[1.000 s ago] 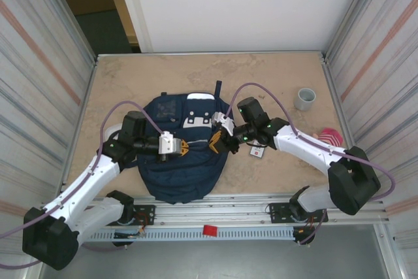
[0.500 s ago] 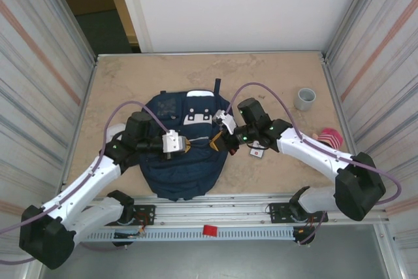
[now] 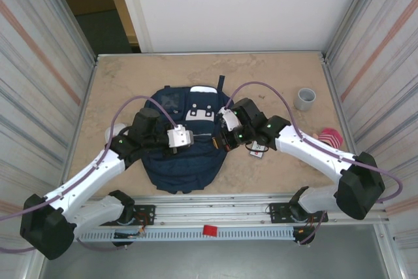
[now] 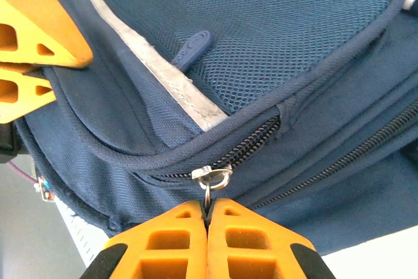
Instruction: Pack the student bag
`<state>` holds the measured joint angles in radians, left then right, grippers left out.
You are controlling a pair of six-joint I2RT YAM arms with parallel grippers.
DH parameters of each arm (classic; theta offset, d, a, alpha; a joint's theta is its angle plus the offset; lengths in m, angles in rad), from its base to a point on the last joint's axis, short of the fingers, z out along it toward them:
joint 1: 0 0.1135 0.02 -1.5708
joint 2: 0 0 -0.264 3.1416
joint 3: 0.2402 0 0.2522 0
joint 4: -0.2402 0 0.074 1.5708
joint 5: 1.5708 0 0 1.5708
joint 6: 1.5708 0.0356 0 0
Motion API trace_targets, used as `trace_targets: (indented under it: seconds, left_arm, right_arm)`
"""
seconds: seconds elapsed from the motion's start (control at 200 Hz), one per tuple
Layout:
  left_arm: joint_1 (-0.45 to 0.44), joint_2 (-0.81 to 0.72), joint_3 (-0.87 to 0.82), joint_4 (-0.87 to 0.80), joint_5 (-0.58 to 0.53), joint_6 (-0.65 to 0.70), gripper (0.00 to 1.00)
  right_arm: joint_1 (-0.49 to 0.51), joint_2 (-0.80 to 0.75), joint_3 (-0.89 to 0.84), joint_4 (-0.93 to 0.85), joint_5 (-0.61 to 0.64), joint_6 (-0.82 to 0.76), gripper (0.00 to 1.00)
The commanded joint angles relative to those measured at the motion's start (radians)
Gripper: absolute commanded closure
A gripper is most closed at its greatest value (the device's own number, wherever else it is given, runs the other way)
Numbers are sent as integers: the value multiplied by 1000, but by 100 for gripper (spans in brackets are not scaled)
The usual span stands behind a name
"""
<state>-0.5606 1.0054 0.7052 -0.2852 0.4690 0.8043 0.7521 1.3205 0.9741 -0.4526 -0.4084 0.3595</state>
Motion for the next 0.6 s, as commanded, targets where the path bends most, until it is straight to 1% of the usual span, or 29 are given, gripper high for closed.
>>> trace_targets:
  seconds: [0.0, 0.05, 0.16, 0.271, 0.361, 0.476, 0.591]
  left_arm:
    - [13, -8, 23, 44, -104, 17, 100]
    - [13, -6, 26, 47, -100, 11, 100]
    - [11, 8, 36, 68, -87, -30, 100]
    - [-8, 40, 58, 84, -121, -66, 100]
    - [-31, 64, 79, 83, -151, -82, 100]
    - [-56, 74, 83, 103, -127, -101, 100]
    - [-62, 68, 73, 119, -112, -131, 100]
  right_arm:
    - [-27, -27, 60, -62, -27, 4, 100]
    - [-24, -13, 76, -50, -76, 5, 100]
    - [44, 20, 116, -26, -151, 20, 100]
    - [99, 46, 139, 15, -201, 81, 100]
    - [123, 62, 151, 50, -198, 151, 100]
    - [134, 84, 161, 92, -164, 242, 100]
    - [98, 80, 149, 94, -98, 345, 100]
